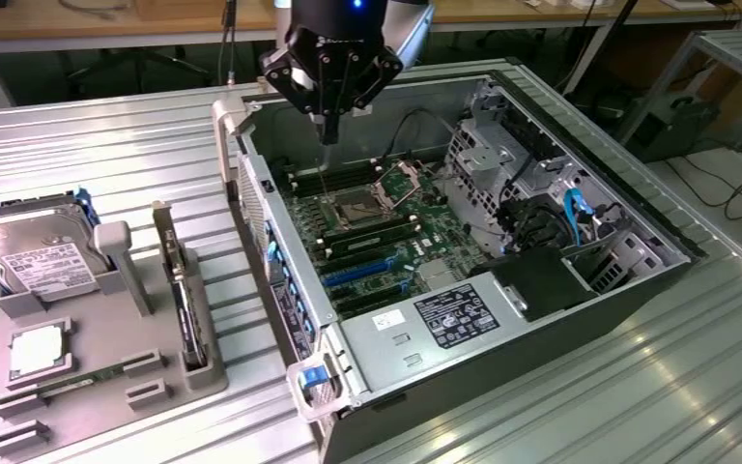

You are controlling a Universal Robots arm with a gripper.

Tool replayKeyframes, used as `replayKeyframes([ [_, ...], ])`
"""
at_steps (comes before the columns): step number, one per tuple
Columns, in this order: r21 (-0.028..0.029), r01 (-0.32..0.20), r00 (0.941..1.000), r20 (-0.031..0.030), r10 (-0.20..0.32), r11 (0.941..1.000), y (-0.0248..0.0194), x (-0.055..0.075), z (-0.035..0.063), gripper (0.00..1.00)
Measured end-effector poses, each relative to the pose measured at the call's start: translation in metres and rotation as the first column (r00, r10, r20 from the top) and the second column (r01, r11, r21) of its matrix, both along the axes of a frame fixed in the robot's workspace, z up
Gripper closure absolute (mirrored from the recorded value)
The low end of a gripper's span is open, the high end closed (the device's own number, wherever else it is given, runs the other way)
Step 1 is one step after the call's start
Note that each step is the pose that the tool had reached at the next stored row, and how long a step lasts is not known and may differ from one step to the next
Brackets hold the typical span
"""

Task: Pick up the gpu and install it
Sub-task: 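Reach for the gpu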

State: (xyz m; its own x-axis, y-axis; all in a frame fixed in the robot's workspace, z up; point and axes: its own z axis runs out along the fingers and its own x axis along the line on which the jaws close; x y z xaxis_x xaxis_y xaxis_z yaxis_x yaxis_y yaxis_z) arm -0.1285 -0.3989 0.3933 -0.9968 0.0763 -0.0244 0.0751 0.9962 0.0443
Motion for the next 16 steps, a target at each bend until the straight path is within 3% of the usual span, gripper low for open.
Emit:
replayKeyframes([
  [16,0.0000,0.000,1.0000,-0.0002,0.000,1.0000,-0.0005,-0.0094,0.0000,0.89],
])
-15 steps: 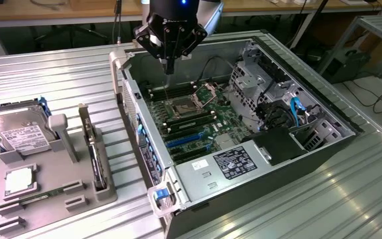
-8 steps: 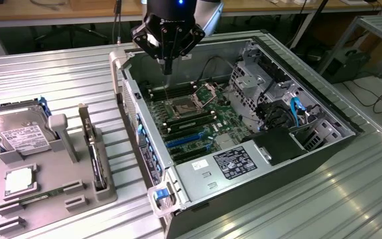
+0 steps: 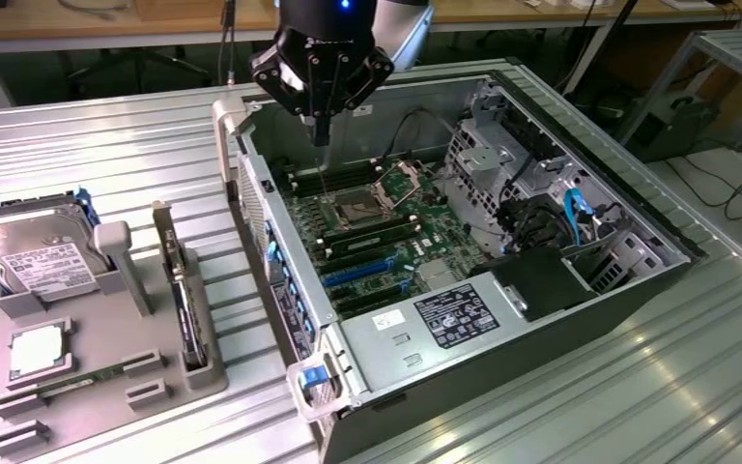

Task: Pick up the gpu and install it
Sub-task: 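Reach for the gpu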

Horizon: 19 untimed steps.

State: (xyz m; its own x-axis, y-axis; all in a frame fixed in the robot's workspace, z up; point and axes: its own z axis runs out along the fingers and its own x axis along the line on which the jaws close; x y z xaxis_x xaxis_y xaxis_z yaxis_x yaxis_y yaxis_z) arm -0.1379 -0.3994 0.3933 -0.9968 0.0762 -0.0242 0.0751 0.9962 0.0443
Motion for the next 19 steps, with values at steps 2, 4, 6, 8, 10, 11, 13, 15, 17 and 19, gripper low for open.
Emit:
replayKeyframes([
  [2,0.0001,0.000,1.0000,0.0000,0.000,1.0000,0.0000,-0.001,0.0000,0.89],
  [4,0.0000,0.000,1.0000,0.0000,0.000,1.0000,0.0000,-0.001,0.0000,0.89],
  [6,0.0001,0.000,1.0000,0.0000,0.000,1.0000,0.0000,-0.002,0.0000,0.89],
  [8,0.0000,0.000,1.0000,0.0000,0.000,1.0000,0.0000,-0.003,0.0000,0.89],
  [10,0.0001,0.000,1.0000,0.0000,0.000,1.0000,0.0000,-0.003,0.0000,0.89],
  [11,0.0000,0.000,1.0000,0.0000,0.000,1.0000,0.0000,-0.004,0.0000,0.89],
  [13,0.0000,0.000,1.0000,0.0000,0.000,1.0000,0.0000,-0.005,0.0000,0.89],
  [15,0.0001,0.000,1.0000,0.0000,0.000,1.0000,0.0000,-0.007,0.0000,0.89],
  [17,0.0001,0.000,1.0000,0.0000,0.000,1.0000,0.0000,-0.008,0.0000,0.89],
  [19,0.0000,0.000,1.0000,-0.0001,0.000,1.0000,0.0000,-0.011,0.0000,0.89],
])
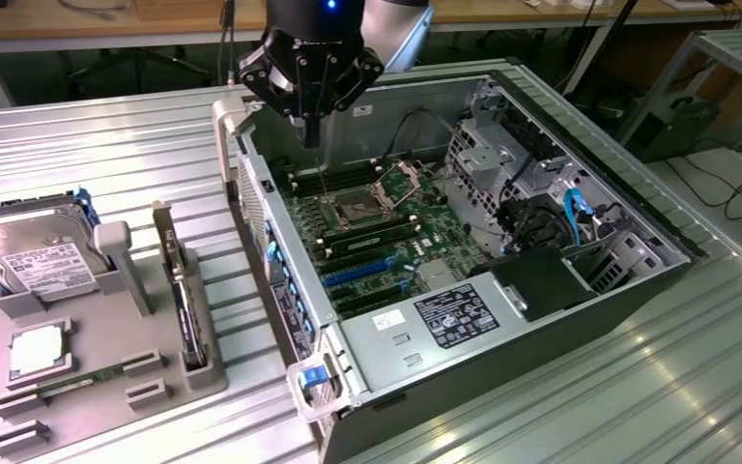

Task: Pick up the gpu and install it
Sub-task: 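Reach for the gpu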

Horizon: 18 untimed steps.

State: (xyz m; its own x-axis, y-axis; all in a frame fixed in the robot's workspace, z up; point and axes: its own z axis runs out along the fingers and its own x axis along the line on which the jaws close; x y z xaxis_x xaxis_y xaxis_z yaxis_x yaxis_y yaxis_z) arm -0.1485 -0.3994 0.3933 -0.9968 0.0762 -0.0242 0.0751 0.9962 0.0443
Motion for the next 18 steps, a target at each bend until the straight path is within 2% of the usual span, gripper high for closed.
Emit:
replayKeyframes([
  [18,0.0000,0.000,1.0000,0.0000,0.000,1.0000,-0.0006,-0.011,0.0000,0.89],
])
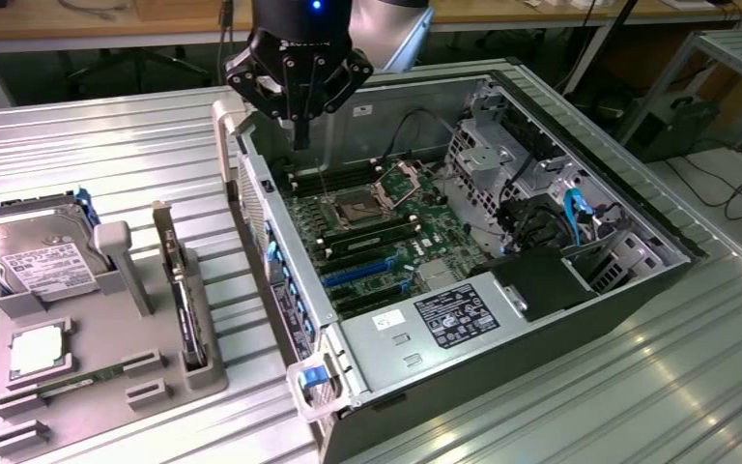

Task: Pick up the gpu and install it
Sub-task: 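Reach for the gpu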

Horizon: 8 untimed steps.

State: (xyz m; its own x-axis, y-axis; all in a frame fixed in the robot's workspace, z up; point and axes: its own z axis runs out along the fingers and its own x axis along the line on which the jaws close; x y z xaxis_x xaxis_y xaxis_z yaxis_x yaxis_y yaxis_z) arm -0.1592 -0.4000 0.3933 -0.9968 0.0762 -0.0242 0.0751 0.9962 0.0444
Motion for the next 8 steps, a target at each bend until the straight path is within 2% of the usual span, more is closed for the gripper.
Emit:
replayKeyframes([
  [8,0.0000,0.000,1.0000,0.0000,0.000,1.0000,-0.0003,-0.0046,0.0000,0.89],
])
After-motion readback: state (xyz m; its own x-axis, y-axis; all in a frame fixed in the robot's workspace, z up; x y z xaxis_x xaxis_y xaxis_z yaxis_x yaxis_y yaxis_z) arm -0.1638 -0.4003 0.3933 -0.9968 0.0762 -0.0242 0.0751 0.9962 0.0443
